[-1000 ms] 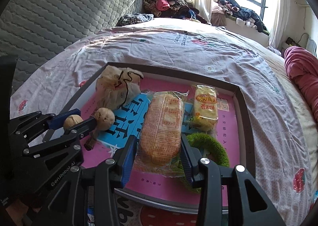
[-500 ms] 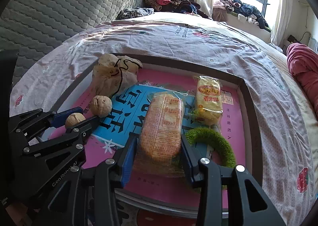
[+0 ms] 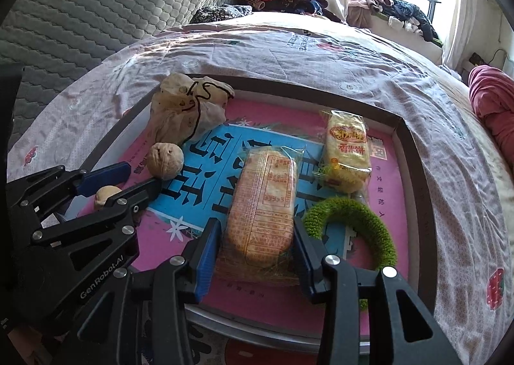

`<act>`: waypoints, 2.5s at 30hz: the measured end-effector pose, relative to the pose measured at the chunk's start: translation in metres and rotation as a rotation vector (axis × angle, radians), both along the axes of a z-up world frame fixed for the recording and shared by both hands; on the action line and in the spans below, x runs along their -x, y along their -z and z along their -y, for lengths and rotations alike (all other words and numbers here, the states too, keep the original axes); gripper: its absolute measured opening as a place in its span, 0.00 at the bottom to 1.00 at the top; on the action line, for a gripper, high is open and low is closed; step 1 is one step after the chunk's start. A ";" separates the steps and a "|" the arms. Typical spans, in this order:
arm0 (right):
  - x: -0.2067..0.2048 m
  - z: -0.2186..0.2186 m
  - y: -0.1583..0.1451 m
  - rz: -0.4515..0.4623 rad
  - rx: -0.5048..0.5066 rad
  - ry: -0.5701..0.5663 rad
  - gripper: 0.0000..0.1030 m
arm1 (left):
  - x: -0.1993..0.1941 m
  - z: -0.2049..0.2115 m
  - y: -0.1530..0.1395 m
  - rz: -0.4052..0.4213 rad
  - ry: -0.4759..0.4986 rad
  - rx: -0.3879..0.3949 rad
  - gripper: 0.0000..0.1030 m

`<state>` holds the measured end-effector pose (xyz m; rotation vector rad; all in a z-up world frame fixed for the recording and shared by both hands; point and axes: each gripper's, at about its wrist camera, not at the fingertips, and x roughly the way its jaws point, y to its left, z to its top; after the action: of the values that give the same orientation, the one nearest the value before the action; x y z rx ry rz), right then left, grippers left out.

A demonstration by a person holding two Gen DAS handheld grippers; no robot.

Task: Organize objects
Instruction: 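Lower and open left tool over the tray while right tool releases the bread pack beside the ring, then withdraw both tools from the tray back toward the biscuit pack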

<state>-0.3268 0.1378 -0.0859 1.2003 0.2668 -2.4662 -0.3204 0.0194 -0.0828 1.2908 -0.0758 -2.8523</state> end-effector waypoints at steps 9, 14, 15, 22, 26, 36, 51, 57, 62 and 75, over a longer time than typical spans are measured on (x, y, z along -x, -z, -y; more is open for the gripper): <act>-0.002 -0.002 -0.002 0.001 0.004 -0.002 0.43 | -0.004 0.004 -0.005 0.000 -0.018 0.031 0.57; -0.001 -0.001 -0.001 0.002 0.002 0.005 0.43 | -0.008 0.002 -0.008 -0.017 -0.020 0.048 0.59; -0.002 -0.002 -0.002 0.001 0.000 0.007 0.44 | -0.009 0.002 -0.009 -0.018 -0.018 0.049 0.63; -0.003 -0.006 -0.006 -0.011 0.001 0.020 0.49 | -0.009 0.001 -0.008 -0.010 -0.022 0.054 0.69; -0.003 -0.009 -0.009 -0.010 0.012 0.025 0.55 | -0.011 0.004 -0.011 -0.013 -0.026 0.039 0.72; -0.006 -0.017 -0.019 -0.033 0.026 0.045 0.67 | -0.016 0.004 -0.019 -0.031 -0.018 0.031 0.77; -0.011 -0.027 -0.030 -0.062 0.029 0.074 0.83 | -0.025 0.012 -0.040 -0.066 -0.028 0.001 0.82; -0.014 -0.028 -0.035 -0.072 0.033 0.074 0.83 | -0.030 0.015 -0.050 -0.090 -0.038 0.012 0.85; -0.020 -0.028 -0.044 -0.083 0.038 0.077 0.84 | -0.034 0.015 -0.057 -0.102 -0.053 0.020 0.87; -0.046 -0.032 -0.069 -0.097 0.030 0.084 0.91 | -0.057 0.015 -0.073 -0.112 -0.075 0.026 0.99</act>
<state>-0.2806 0.1699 -0.0164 1.1031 0.2095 -2.5949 -0.2638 0.0049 -0.0096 1.1032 -0.0613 -2.8429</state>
